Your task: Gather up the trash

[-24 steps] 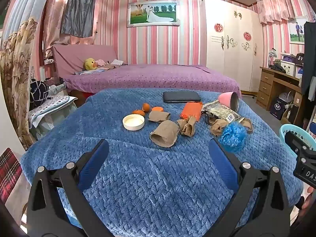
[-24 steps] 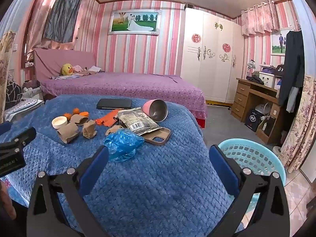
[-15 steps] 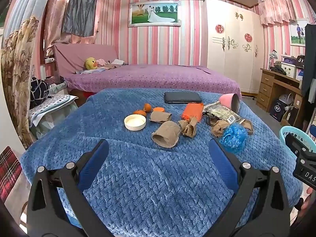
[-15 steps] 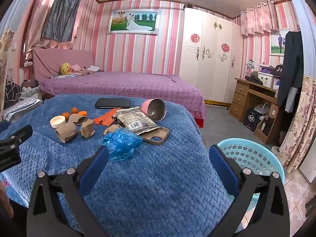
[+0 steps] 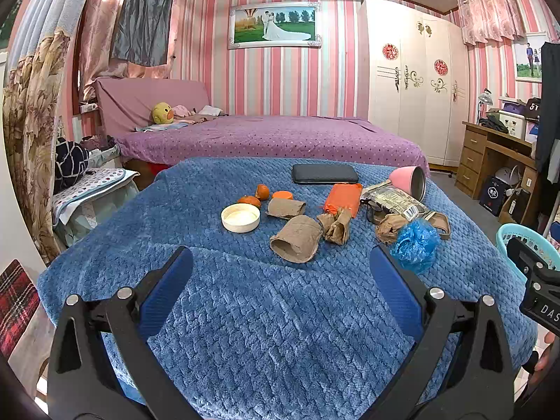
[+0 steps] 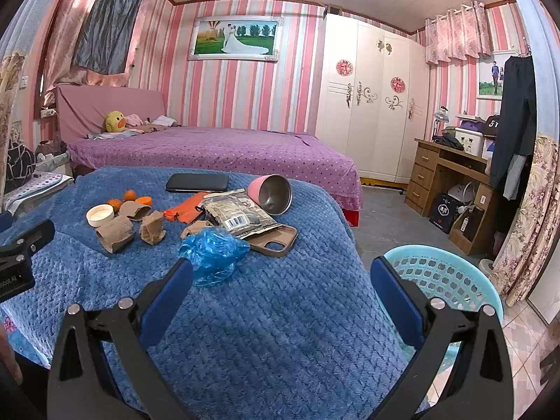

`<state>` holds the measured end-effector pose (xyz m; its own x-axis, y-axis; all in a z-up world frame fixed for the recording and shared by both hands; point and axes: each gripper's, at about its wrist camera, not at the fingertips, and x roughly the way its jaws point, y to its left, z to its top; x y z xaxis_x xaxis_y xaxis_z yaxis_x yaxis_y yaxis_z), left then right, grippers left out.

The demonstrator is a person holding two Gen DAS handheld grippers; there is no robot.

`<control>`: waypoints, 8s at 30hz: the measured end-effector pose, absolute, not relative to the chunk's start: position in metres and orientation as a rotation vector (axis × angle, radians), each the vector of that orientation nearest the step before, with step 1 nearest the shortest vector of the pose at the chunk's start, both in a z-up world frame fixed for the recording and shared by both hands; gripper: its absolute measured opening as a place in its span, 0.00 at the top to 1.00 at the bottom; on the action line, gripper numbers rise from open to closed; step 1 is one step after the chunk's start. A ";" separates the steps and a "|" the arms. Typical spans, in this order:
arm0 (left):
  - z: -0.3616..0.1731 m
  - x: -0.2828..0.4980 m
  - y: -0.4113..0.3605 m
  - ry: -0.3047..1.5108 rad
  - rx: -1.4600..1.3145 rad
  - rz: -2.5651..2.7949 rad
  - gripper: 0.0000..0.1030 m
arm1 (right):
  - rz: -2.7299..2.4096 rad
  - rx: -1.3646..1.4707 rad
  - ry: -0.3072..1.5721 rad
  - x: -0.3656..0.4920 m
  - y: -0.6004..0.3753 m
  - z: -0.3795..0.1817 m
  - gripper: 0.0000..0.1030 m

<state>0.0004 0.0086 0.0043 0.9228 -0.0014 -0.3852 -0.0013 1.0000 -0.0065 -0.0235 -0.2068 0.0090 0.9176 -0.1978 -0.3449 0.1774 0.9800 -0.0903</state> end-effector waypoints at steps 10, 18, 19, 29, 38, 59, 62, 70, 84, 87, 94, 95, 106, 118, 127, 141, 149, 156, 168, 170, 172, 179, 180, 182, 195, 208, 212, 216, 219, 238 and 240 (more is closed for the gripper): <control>0.002 -0.001 0.008 0.394 -0.004 0.003 0.05 | -0.196 -0.058 0.358 -0.024 -0.207 0.009 0.04; 0.002 0.000 0.007 0.395 -0.003 0.003 0.05 | -0.195 -0.057 0.359 -0.024 -0.207 0.009 0.04; 0.002 0.000 0.007 0.395 -0.002 0.003 0.05 | -0.196 -0.057 0.359 -0.024 -0.207 0.009 0.04; 0.002 -0.001 0.012 0.398 0.000 0.008 0.05 | -0.197 -0.058 0.358 -0.024 -0.208 0.009 0.04; 0.002 -0.001 0.013 0.399 0.002 0.008 0.05 | -0.198 -0.058 0.359 -0.024 -0.209 0.009 0.04; 0.002 -0.001 0.011 0.400 0.004 0.009 0.05 | -0.197 -0.057 0.359 -0.024 -0.211 0.009 0.04; 0.002 -0.001 0.011 0.401 0.004 0.007 0.05 | -0.197 -0.057 0.361 -0.024 -0.211 0.009 0.04; 0.002 0.000 0.011 0.403 0.004 0.008 0.05 | -0.197 -0.057 0.362 -0.024 -0.212 0.009 0.04; 0.002 0.000 0.010 0.402 0.005 0.008 0.05 | -0.197 -0.054 0.362 -0.025 -0.213 0.009 0.04; 0.001 0.000 0.011 0.402 0.009 0.010 0.05 | -0.199 -0.056 0.363 -0.025 -0.214 0.009 0.04; -0.003 -0.001 0.012 0.405 0.004 0.010 0.05 | -0.202 -0.054 0.362 -0.026 -0.215 0.009 0.04; -0.003 -0.002 0.013 0.404 0.005 0.010 0.05 | -0.203 -0.053 0.362 -0.025 -0.216 0.009 0.04; -0.003 0.000 0.014 0.410 0.009 0.013 0.05 | -0.205 -0.046 0.372 -0.022 -0.216 0.007 0.04; -0.004 0.009 0.034 0.442 0.017 0.035 0.05 | -0.216 -0.012 0.387 -0.012 -0.216 0.004 0.04; 0.002 0.043 0.035 0.491 0.033 0.030 0.05 | -0.199 -0.028 0.395 0.026 -0.219 0.018 0.04; -0.013 0.107 0.026 0.555 0.026 0.015 0.05 | -0.150 0.024 0.459 0.093 -0.229 0.001 0.04; -0.028 0.130 0.019 0.600 0.040 -0.019 0.05 | -0.231 -0.046 0.487 0.101 -0.237 -0.011 0.04; -0.039 0.149 0.008 0.658 0.045 -0.078 0.05 | -0.227 -0.039 0.549 0.110 -0.247 -0.024 0.04; -0.057 0.158 -0.011 0.781 0.109 -0.160 0.47 | -0.181 -0.026 0.539 0.105 -0.235 -0.027 0.04; -0.056 0.154 -0.009 0.773 0.106 -0.157 0.52 | -0.169 -0.029 0.546 0.105 -0.229 -0.028 0.04; -0.055 0.150 -0.004 0.762 0.091 -0.154 0.52 | -0.153 -0.027 0.551 0.104 -0.223 -0.029 0.04; -0.040 0.125 0.023 0.707 0.082 -0.074 0.52 | -0.088 -0.041 0.568 0.104 -0.197 -0.033 0.04; -0.038 0.124 0.028 0.700 0.070 -0.065 0.52 | -0.076 -0.043 0.574 0.106 -0.193 -0.035 0.04; -0.035 0.122 0.034 0.683 0.050 -0.036 0.52 | -0.058 -0.050 0.587 0.108 -0.187 -0.038 0.04; -0.031 0.117 0.029 0.631 0.079 -0.014 0.52 | 0.131 0.019 0.635 0.110 -0.192 -0.042 0.70; -0.027 0.113 0.008 0.606 0.093 -0.016 0.52 | -0.003 0.091 0.567 0.083 -0.290 -0.024 0.70; -0.020 0.113 -0.020 0.611 0.104 -0.027 0.52 | -0.080 0.094 0.546 0.073 -0.324 -0.019 0.70; -0.011 0.102 -0.062 0.559 0.166 -0.073 0.52 | -0.169 0.061 0.533 0.063 -0.358 -0.014 0.70; -0.010 0.096 -0.099 0.535 0.204 -0.118 0.52 | -0.233 0.065 0.538 0.054 -0.392 -0.014 0.70; -0.028 0.072 -0.342 0.615 0.174 -0.493 0.52 | -0.440 0.099 0.550 -0.005 -0.537 -0.034 0.70; -0.028 0.067 -0.364 0.627 0.182 -0.523 0.52 | -0.445 0.107 0.546 -0.007 -0.538 -0.035 0.70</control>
<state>0.0667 -0.3641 -0.0284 0.6859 -0.4101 -0.6011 0.5178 0.8555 0.0074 -0.0066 -0.5380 -0.0347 0.7619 -0.3807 -0.5240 0.4367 0.8994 -0.0184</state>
